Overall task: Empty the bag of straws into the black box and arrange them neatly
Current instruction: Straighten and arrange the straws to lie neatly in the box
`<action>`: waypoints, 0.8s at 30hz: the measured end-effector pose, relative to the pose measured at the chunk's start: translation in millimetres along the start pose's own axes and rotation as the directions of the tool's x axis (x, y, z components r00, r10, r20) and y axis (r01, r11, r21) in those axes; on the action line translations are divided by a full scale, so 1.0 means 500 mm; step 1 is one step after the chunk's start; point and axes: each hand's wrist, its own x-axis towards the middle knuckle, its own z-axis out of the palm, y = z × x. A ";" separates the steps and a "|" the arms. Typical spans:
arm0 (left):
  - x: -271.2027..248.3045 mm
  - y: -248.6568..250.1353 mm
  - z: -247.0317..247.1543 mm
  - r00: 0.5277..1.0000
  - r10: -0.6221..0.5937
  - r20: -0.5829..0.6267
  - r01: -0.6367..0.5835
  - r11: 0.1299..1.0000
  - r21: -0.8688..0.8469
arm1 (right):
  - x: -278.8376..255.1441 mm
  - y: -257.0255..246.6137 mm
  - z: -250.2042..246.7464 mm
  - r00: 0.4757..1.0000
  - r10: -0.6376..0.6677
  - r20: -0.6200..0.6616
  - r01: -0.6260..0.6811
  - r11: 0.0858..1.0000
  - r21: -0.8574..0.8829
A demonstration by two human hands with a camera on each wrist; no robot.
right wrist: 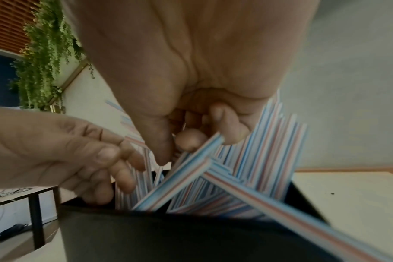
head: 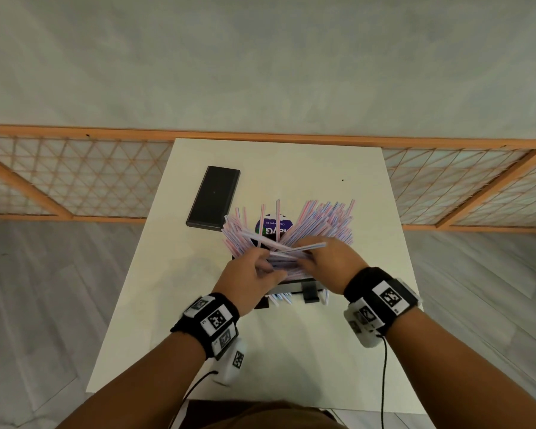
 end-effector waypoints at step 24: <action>-0.036 0.039 -0.122 0.919 -0.055 -0.390 -0.176 0.830 -0.530 | 0.026 -0.009 0.058 0.968 0.141 0.210 -0.101 0.977 -0.188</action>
